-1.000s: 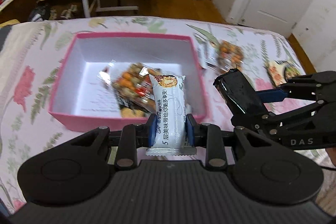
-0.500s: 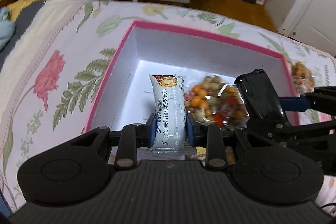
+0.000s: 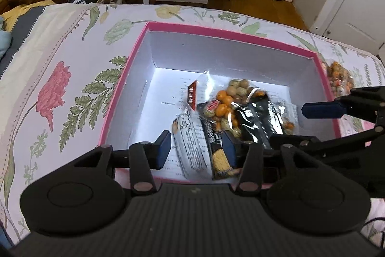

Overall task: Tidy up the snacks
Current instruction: 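Open both grippers to release the wafer bar and black packet into the box, then move the left gripper to a second quail-egg bag and grasp it, then lift the quail-egg bag with the left gripper off the bed, then carry the bag with the left gripper over the box, lower and release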

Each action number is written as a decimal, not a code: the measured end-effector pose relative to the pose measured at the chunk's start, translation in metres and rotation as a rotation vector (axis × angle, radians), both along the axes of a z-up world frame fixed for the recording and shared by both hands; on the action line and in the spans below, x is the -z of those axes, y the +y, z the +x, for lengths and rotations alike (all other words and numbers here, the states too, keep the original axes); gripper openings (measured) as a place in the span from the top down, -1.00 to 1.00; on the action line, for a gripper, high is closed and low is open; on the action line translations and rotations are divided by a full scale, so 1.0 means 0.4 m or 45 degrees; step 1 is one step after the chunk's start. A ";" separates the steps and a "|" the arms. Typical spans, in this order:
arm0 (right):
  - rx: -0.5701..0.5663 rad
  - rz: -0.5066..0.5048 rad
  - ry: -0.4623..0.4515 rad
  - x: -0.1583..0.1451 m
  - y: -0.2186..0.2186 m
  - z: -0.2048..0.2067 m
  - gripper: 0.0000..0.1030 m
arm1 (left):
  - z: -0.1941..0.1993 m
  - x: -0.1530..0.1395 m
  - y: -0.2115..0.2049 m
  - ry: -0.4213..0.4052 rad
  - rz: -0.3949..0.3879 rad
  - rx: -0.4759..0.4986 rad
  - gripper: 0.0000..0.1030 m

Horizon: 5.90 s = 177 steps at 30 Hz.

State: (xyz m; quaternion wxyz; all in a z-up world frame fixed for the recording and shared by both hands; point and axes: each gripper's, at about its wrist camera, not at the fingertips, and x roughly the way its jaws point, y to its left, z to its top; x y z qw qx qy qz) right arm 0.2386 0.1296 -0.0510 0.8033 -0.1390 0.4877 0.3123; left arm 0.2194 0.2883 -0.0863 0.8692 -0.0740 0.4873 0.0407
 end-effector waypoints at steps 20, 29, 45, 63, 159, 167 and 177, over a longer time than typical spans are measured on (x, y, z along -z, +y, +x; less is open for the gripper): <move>-0.007 -0.024 -0.058 -0.178 -0.225 -0.178 -0.40 | -0.197 -0.243 -0.198 -0.130 0.129 0.254 -0.34; 0.128 0.110 -0.110 -0.249 -0.495 -0.189 -0.51 | -0.183 -0.270 -0.368 -0.212 0.132 0.401 -0.63; 0.464 0.341 -0.396 -0.114 -0.795 -0.044 -0.52 | 0.126 -0.109 -0.635 -0.226 -0.170 0.348 -0.29; 0.408 0.165 -0.242 0.231 -0.699 0.107 -0.51 | 0.334 0.201 -0.648 -0.066 -0.324 0.246 0.16; 0.317 -0.054 -0.306 0.076 -0.585 -0.331 -0.43 | -0.089 0.024 -0.688 0.193 -0.423 0.579 0.02; 0.236 -0.093 -0.353 -0.013 -0.503 -0.381 -0.43 | -0.150 -0.066 -0.589 0.156 -0.450 0.534 0.02; -0.018 -0.014 -0.482 -0.094 -0.315 -0.325 -0.43 | -0.144 -0.162 -0.357 0.004 -0.409 0.235 -0.01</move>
